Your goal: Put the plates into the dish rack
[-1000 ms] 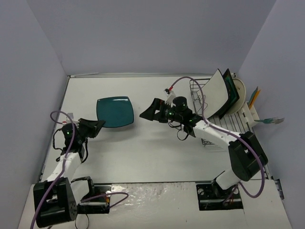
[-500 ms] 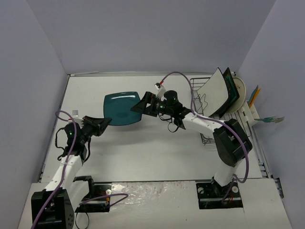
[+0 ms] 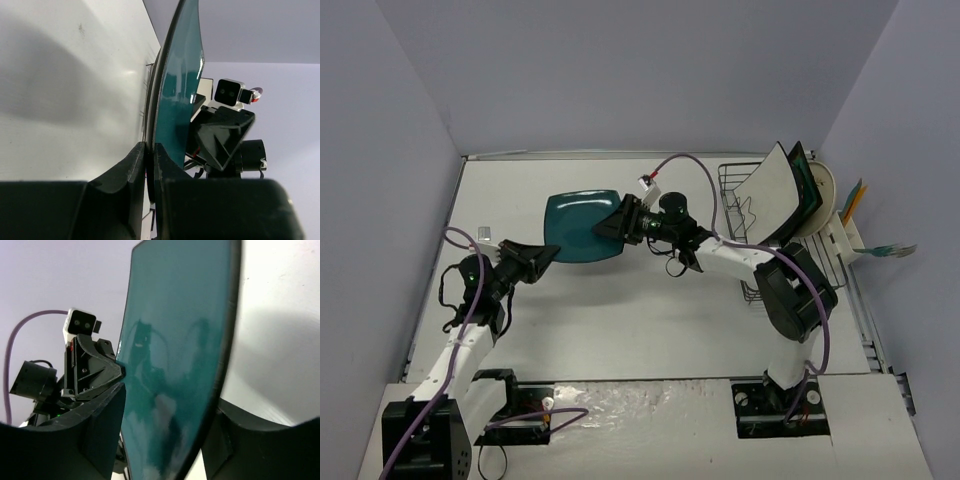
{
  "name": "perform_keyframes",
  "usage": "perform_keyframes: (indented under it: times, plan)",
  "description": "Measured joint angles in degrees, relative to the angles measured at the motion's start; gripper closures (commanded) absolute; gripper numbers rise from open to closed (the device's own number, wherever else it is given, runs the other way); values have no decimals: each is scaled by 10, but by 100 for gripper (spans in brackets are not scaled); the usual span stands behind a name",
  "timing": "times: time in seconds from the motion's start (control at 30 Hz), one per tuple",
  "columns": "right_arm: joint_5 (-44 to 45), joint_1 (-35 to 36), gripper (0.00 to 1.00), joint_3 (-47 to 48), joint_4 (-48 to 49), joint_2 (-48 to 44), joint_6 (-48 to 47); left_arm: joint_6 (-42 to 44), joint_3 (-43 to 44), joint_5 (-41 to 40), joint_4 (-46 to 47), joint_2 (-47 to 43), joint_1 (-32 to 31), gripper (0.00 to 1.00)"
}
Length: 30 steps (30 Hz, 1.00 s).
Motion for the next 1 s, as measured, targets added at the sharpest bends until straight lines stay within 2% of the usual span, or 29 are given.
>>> perform_keyframes:
  times: [0.07, 0.1, 0.17, 0.27, 0.3, 0.37, 0.4, 0.43, 0.57, 0.8, 0.9, 1.0]
  plan:
    - [0, 0, 74, 0, 5, 2, 5, 0, 2, 1, 2, -1, 0, 100]
    - [0, -1, 84, -1, 6, 2, 6, -1, 3, 2, 4, -2, 0, 100]
    - [5, -1, 98, -1, 3, 0, 12, 4, 4, 0, 2, -7, 0, 97]
    - [3, -4, 100, -1, -13, -19, 30, 9, 5, 2, -3, -10, -1, 89]
    - [5, -4, 100, -1, -24, -29, 24, 11, 6, 4, -4, -12, -2, 82]
    - [12, -6, 100, -1, -49, -50, 1, 15, 8, 10, -6, -15, -6, 46]
    - [15, -7, 100, -1, -62, -61, -13, 17, 10, 13, -8, -15, -8, 36]
    - [20, -8, 100, -1, -81, -72, -33, 20, 15, 17, -12, -16, -10, 27]
    - [46, -31, 100, 7, -211, -120, -124, 58, 54, 24, -58, -20, -12, 5]
    - [151, -151, 100, 107, -502, -177, -318, 270, 234, -7, -310, -21, -12, 3]
    - [230, -195, 100, 195, -618, -191, -407, 390, 300, -64, -436, -12, -12, 3]
    - [289, -226, 100, 261, -674, -207, -479, 488, 335, -137, -524, -2, -11, 3]
